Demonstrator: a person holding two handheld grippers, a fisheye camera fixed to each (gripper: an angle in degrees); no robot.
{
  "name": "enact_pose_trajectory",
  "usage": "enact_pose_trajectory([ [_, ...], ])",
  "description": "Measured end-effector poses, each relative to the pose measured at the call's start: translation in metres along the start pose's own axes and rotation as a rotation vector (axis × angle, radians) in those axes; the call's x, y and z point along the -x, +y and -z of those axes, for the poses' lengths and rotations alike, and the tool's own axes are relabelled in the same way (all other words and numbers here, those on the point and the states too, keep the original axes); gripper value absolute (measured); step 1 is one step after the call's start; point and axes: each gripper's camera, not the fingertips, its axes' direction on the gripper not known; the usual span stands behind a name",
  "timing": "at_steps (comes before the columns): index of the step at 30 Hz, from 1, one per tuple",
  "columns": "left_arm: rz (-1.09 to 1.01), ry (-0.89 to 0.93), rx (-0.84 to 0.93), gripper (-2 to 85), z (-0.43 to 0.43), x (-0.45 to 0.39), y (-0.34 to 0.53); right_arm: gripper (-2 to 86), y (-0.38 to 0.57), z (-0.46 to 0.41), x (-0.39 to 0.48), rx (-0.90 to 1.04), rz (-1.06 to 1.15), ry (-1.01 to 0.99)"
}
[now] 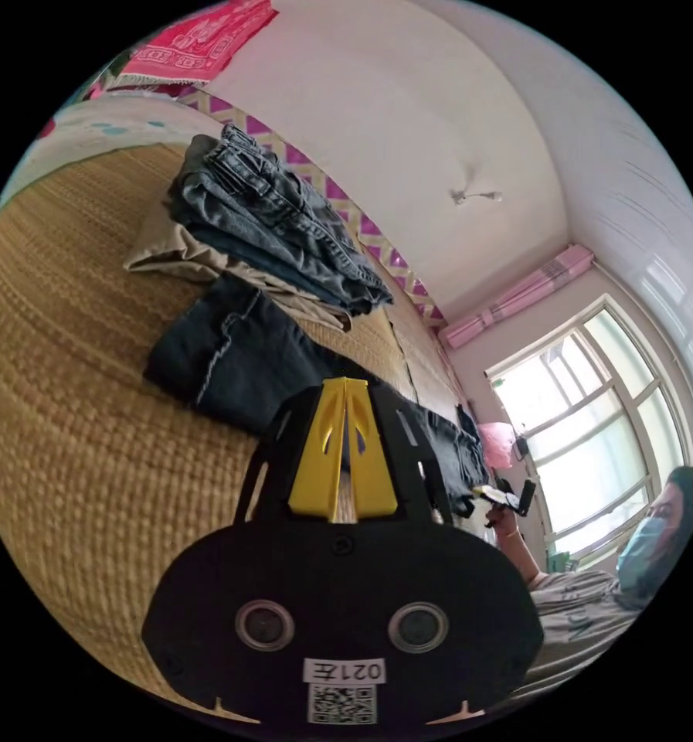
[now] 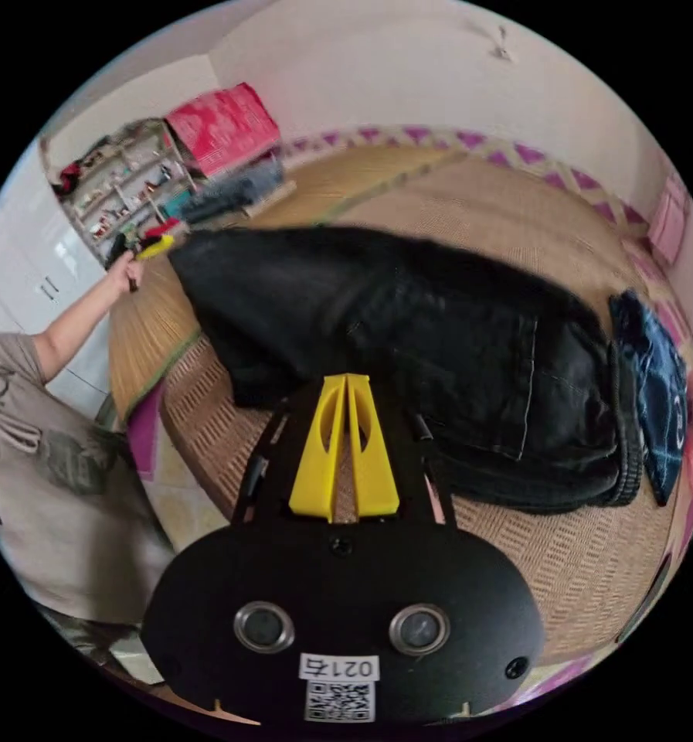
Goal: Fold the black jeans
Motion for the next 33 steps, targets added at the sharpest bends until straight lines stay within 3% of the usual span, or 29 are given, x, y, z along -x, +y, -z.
enact_pose_trajectory([
  [2, 0.002, 0.042, 0.025, -1.0, 0.013, -0.002, 0.025, -0.6, 0.001, 0.057, 0.042, -0.239, 0.098, -0.009],
  [3, 0.012, 0.076, 0.036, -1.0, 0.02, -0.003, 0.041, -0.5, 0.0, 0.066, 0.055, -0.268, 0.13, -0.007],
  [7, -0.02, 0.155, 0.076, -1.0, 0.034, -0.014, 0.088, 0.2, -0.029, 0.061, 0.126, -0.02, 0.271, 0.027],
  [12, -0.03, 0.193, 0.116, -1.0, 0.044, -0.016, 0.129, 8.3, -0.035, 0.097, 0.172, -0.059, 0.242, 0.007],
  [17, 0.015, 0.247, 0.096, -1.0, 0.056, -0.001, 0.159, 1.0, -0.052, 0.088, 0.228, -0.04, 0.198, 0.3],
  [23, 0.064, 0.269, 0.076, -1.0, 0.082, 0.02, 0.187, 0.2, -0.043, 0.146, 0.284, -0.161, 0.169, 0.356],
  [26, 0.095, 0.279, 0.063, -1.0, 0.092, 0.032, 0.198, 0.1, -0.034, 0.107, 0.301, -0.048, 0.173, 0.383],
  [30, 0.148, 0.309, 0.068, -1.0, 0.1, 0.045, 0.207, 0.0, -0.034, 0.133, 0.339, -0.028, 0.224, 0.484],
  [31, 0.155, 0.32, 0.067, -1.0, 0.102, 0.045, 0.208, -0.2, -0.037, 0.127, 0.344, 0.08, 0.245, 0.452],
  [33, 0.159, 0.337, 0.063, -1.0, 0.108, 0.044, 0.209, -0.6, -0.036, 0.133, 0.353, 0.096, 0.265, 0.486],
])
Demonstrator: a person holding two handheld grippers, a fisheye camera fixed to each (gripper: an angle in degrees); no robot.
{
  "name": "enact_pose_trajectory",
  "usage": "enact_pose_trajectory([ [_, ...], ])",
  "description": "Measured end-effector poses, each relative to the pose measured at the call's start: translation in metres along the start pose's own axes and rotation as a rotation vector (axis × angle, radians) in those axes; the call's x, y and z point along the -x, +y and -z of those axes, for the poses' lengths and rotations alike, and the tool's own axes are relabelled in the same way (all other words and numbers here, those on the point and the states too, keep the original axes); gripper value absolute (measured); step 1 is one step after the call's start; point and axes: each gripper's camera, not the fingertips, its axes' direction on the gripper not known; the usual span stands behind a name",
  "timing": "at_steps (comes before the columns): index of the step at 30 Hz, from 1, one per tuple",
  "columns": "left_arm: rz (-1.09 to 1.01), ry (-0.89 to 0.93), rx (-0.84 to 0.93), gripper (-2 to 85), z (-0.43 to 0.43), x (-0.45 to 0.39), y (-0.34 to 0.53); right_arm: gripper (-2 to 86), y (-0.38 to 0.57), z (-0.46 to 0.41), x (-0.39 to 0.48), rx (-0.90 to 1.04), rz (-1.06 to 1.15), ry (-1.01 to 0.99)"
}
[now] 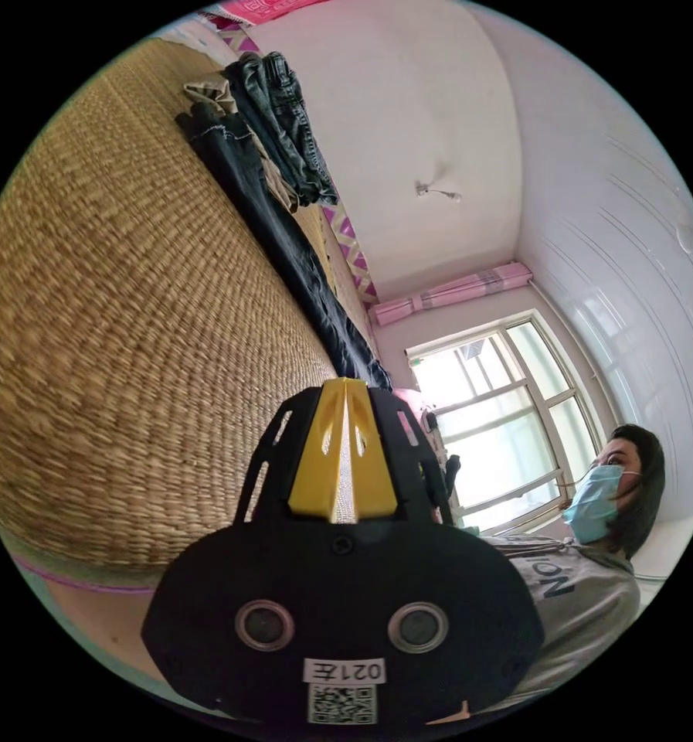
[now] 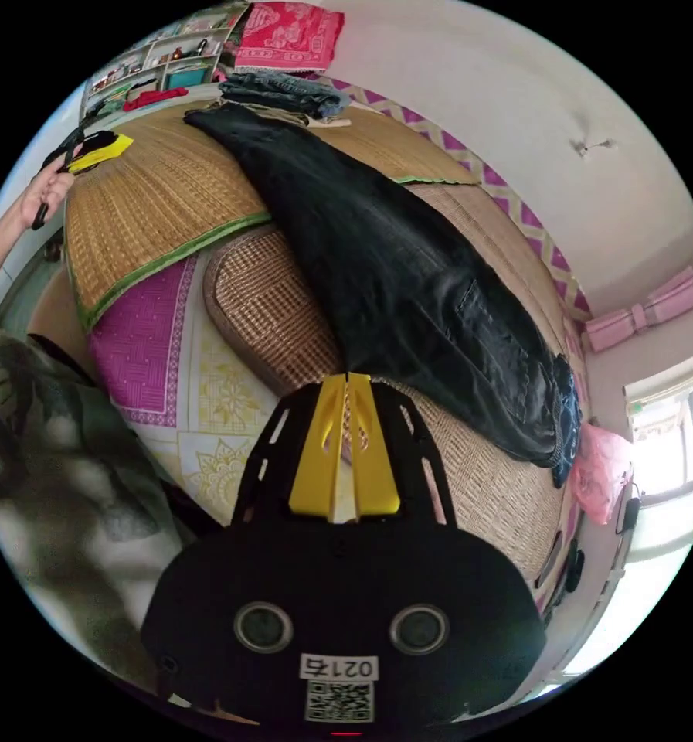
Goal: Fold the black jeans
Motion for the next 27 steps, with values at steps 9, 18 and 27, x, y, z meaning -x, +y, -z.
enact_pose_trajectory([
  [9, -0.013, 0.013, -0.036, -0.7, 0.028, -0.027, 0.006, -0.7, 0.014, 0.053, -0.058, -0.262, -0.26, 0.055],
  [18, 0.051, -0.167, -0.181, 7.3, 0.058, -0.057, -0.049, -0.7, 0.031, -0.038, -0.079, -0.036, -0.28, -0.135],
  [27, 0.333, -0.277, -0.348, 8.4, 0.063, -0.052, -0.149, -0.6, 0.083, -0.084, -0.122, -0.07, -0.418, -0.353],
])
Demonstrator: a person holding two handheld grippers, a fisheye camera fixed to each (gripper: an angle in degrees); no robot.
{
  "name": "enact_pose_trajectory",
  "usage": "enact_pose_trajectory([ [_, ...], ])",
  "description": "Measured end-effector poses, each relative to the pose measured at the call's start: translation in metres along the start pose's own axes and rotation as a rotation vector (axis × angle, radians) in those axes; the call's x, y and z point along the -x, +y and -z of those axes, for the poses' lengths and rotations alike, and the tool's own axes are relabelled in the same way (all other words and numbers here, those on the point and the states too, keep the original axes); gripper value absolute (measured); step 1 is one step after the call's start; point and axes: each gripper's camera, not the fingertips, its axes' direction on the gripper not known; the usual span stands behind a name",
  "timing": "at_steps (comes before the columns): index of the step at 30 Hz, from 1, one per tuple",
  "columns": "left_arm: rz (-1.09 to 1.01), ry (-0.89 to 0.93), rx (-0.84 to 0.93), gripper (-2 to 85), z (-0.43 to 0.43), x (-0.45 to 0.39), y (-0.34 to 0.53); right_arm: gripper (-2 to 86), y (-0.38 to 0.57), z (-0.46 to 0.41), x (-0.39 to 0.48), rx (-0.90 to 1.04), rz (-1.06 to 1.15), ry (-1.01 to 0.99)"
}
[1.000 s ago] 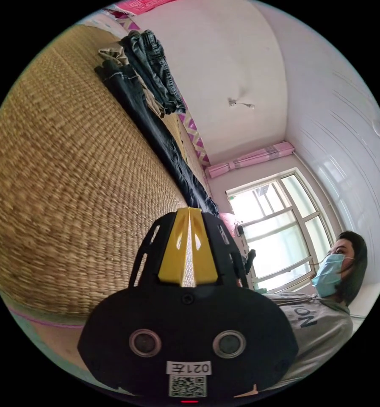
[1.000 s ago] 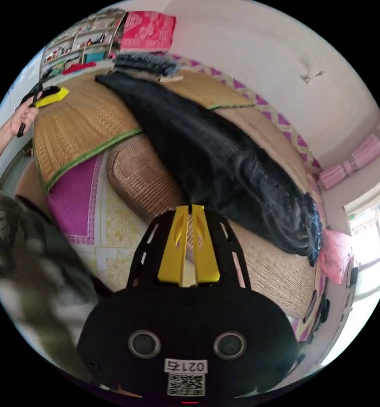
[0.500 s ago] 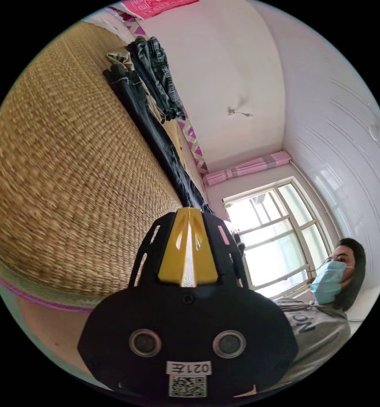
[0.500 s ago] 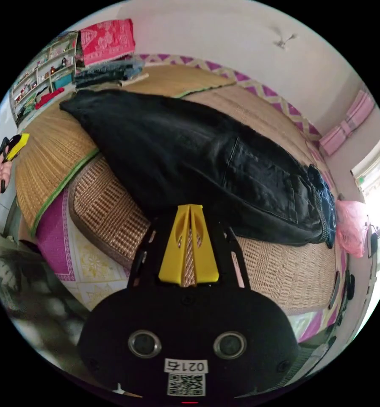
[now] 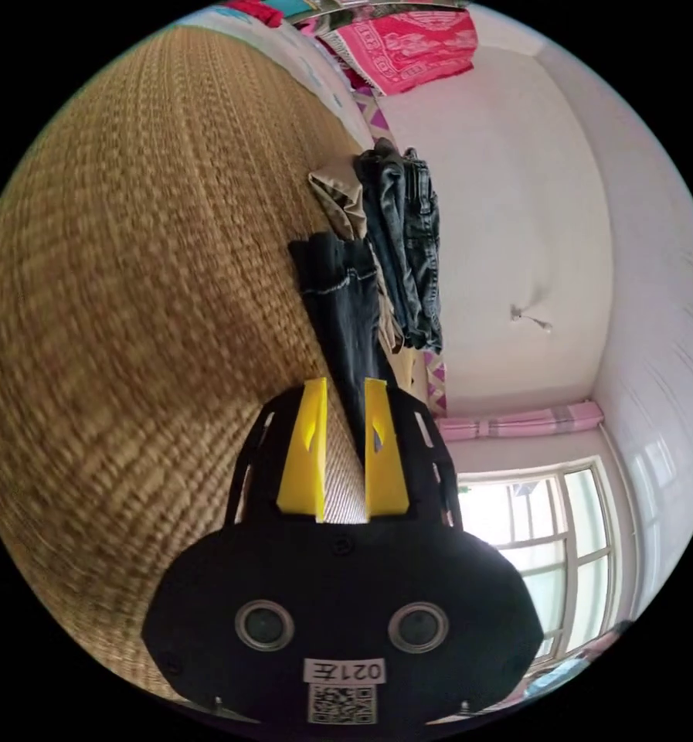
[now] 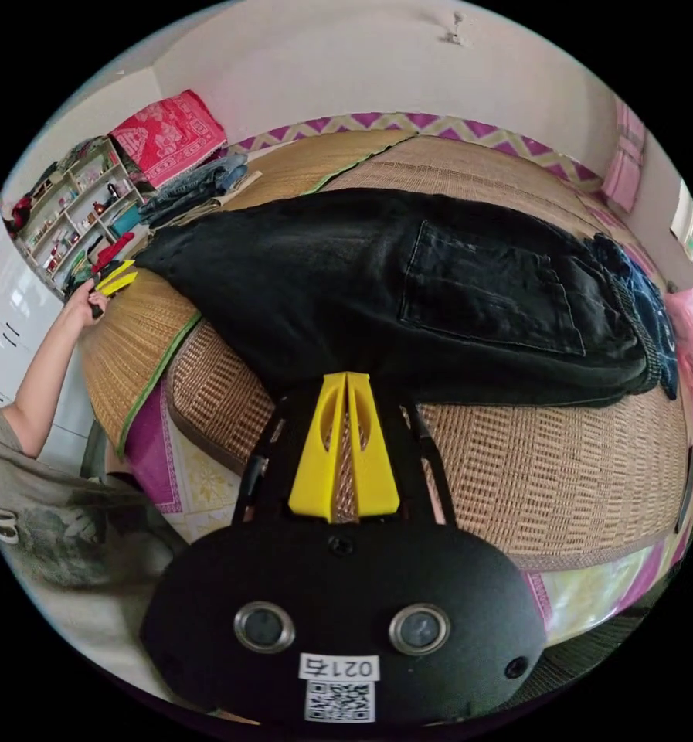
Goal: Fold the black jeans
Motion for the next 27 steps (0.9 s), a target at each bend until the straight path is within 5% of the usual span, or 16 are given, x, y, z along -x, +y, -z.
enact_pose_trajectory([
  [6, 0.025, -0.096, 0.021, 11.3, -0.009, -0.068, -0.018, -0.6, 0.026, -0.026, -0.033, -0.012, -0.042, -0.057],
  [12, 0.043, -0.168, -0.102, 1.9, -0.005, -0.118, -0.008, -0.6, 0.053, -0.058, -0.056, -0.013, -0.04, -0.066],
  [17, 0.009, 0.014, -0.177, -0.7, 0.011, -0.169, 0.019, -0.6, 0.083, -0.09, -0.082, -0.025, -0.059, -0.108],
  [22, -0.389, 0.014, -0.186, -0.9, 0.024, -0.354, 0.084, -0.4, 0.115, -0.116, -0.114, -0.055, -0.098, -0.212],
  [27, -0.978, -0.131, -0.1, -1.0, -0.023, -0.557, 0.227, 1.3, 0.187, -0.096, -0.162, -0.373, -0.204, -0.397],
])
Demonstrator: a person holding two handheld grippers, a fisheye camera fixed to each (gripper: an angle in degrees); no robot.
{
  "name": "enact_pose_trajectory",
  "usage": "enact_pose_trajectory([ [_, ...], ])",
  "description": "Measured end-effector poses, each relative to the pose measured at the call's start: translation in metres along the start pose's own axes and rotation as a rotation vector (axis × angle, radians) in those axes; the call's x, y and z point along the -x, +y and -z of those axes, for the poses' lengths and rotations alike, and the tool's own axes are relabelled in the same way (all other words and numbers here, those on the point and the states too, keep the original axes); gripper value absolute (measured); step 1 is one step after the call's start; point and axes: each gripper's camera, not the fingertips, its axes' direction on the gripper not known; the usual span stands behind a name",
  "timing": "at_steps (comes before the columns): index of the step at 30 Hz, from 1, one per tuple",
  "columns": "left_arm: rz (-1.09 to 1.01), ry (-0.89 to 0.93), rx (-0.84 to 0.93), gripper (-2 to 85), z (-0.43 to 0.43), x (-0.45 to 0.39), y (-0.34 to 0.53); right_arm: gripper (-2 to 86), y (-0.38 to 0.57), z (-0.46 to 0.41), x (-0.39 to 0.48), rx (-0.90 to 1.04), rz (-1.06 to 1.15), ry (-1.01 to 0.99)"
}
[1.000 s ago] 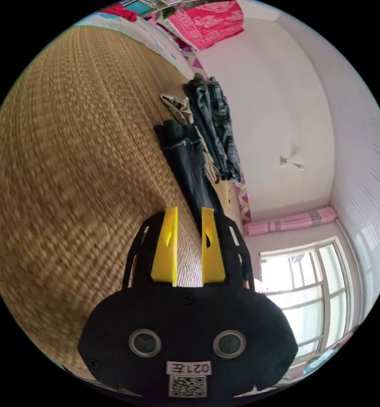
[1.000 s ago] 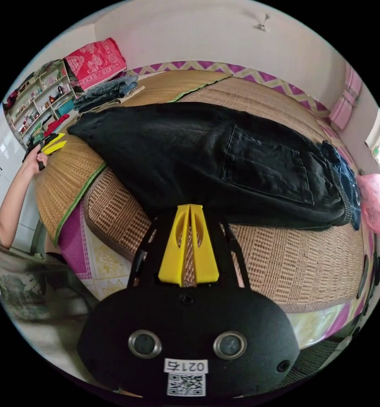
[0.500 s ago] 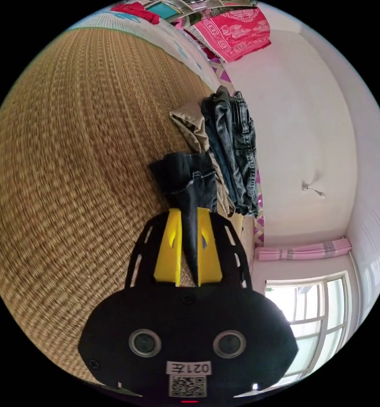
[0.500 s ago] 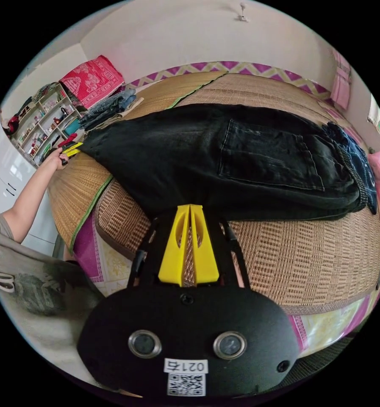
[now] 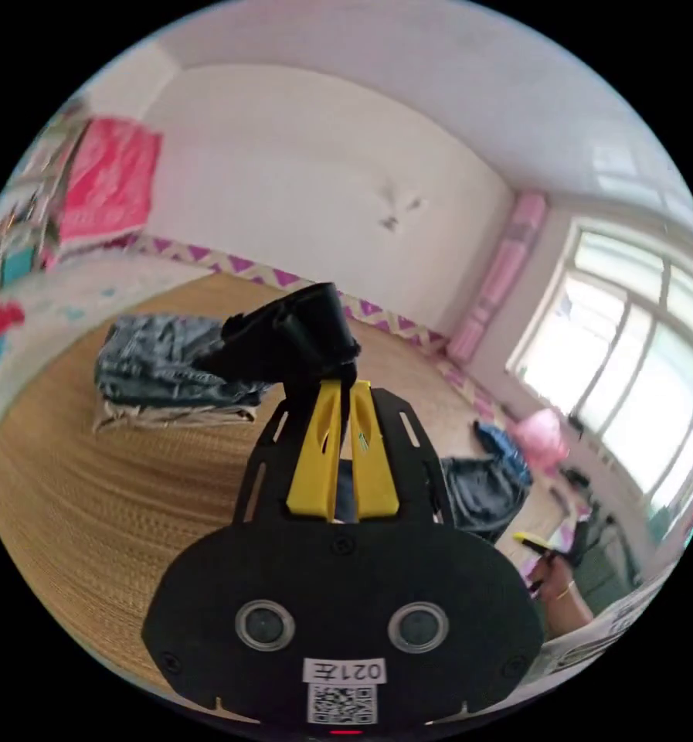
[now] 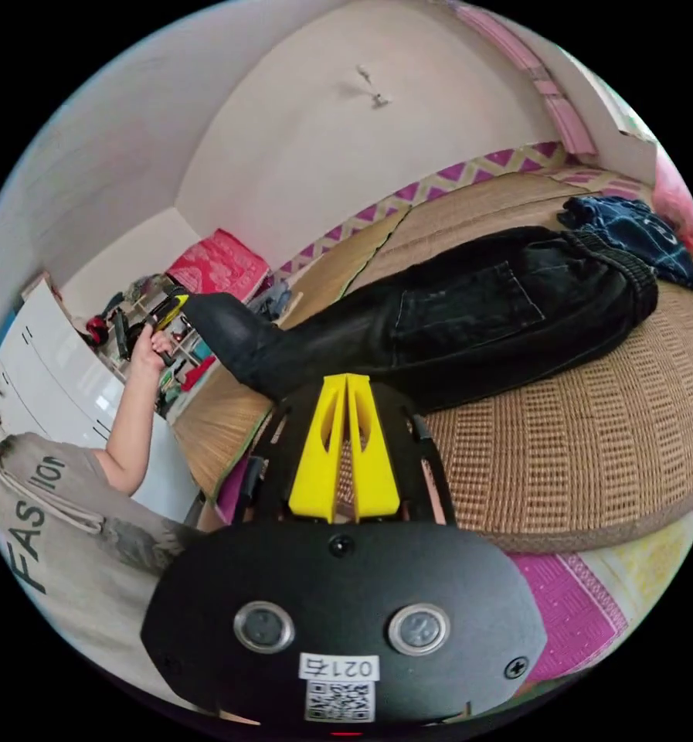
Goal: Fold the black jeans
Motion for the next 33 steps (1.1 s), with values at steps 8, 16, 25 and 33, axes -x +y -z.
enact_pose_trajectory([
  [8, -0.756, -0.17, 0.429, -1.0, -0.18, -0.337, 0.079, 6.6, 0.102, 0.05, -0.063, -0.094, -0.155, -0.104],
  [16, -1.032, -0.454, 0.387, -0.8, -0.226, -0.425, 0.154, 9.3, 0.166, 0.063, -0.088, -0.099, -0.21, -0.078],
  [25, -0.915, -0.245, 0.426, 8.1, -0.219, -0.391, 0.142, 12.2, 0.137, 0.061, -0.14, -0.186, -0.384, -0.046],
  [33, -0.543, 0.189, 0.327, 8.1, -0.137, -0.272, 0.092, 14.3, 0.097, 0.044, -0.217, -0.399, -0.788, -0.154],
])
